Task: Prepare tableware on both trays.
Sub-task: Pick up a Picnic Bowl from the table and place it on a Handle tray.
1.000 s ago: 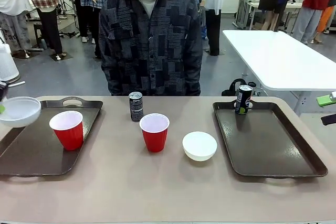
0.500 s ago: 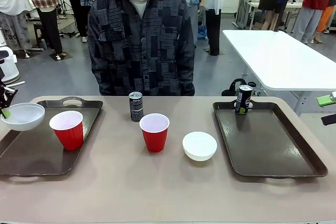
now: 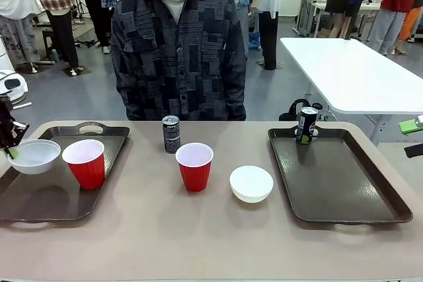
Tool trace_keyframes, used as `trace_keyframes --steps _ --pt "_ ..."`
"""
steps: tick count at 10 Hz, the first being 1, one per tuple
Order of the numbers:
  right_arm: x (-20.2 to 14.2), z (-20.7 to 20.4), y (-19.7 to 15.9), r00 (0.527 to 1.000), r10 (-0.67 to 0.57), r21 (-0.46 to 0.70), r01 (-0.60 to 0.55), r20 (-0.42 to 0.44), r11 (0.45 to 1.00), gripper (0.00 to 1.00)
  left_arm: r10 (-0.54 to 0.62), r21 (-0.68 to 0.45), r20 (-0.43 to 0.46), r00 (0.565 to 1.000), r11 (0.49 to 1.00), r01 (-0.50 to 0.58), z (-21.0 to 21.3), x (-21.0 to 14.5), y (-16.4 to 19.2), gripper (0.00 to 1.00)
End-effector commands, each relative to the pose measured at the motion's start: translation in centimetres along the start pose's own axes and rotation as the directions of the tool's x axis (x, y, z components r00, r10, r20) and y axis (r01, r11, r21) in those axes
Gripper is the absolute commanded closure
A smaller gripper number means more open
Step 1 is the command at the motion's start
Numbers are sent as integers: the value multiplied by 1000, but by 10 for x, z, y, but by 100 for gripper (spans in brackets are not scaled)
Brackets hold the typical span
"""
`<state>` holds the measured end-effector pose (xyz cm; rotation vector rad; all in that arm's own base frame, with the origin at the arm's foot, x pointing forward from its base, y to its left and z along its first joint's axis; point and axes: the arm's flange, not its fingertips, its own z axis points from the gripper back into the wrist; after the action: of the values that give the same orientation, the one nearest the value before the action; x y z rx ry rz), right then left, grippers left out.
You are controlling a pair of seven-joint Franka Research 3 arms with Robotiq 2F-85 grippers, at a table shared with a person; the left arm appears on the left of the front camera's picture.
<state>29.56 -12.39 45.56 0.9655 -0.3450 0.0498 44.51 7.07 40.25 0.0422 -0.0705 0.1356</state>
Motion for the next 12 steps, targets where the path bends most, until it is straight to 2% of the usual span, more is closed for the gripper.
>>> trace_keyframes --steps 1,3,4,5,6,7,8,10,11,12 --pt "0 0 -1 1000 3 17 -3 5 1000 0 37 70 -6 999 997 -37 -20 -2 -2 96" --pt "0 0 -1 1000 3 17 -3 5 1000 0 38 84 -21 999 996 -36 -34 -2 -4 96" --pt "0 0 -1 1000 3 17 -3 5 1000 0 26 80 -30 999 996 -24 -35 -2 -6 36" --pt "0 0 -1 1000 3 17 -3 5 1000 0 18 87 -34 999 996 -15 -35 -3 -8 36" --pt "0 0 -1 1000 3 17 -3 5 1000 0 9 86 -34 999 996 -6 -33 -4 -9 0" --pt "0 0 -1 1000 3 17 -3 5 1000 0 5 83 -36 999 997 -2 -31 -6 -10 32" --pt "0 0 -1 1000 3 17 -3 5 1000 0 -4 82 -39 999 997 7 -25 -6 -10 0" --pt "0 0 -1 1000 3 17 -3 5 1000 0 -43 110 -17 999 993 45 0 -10 -17 0" --pt "0 0 -1 1000 3 17 -3 5 1000 0 -59 109 -14 998 992 61 22 -14 -23 35" --pt "0 0 -1 1000 3 17 -3 5 1000 0 -74 108 -9 997 991 75 41 -17 -29 26"
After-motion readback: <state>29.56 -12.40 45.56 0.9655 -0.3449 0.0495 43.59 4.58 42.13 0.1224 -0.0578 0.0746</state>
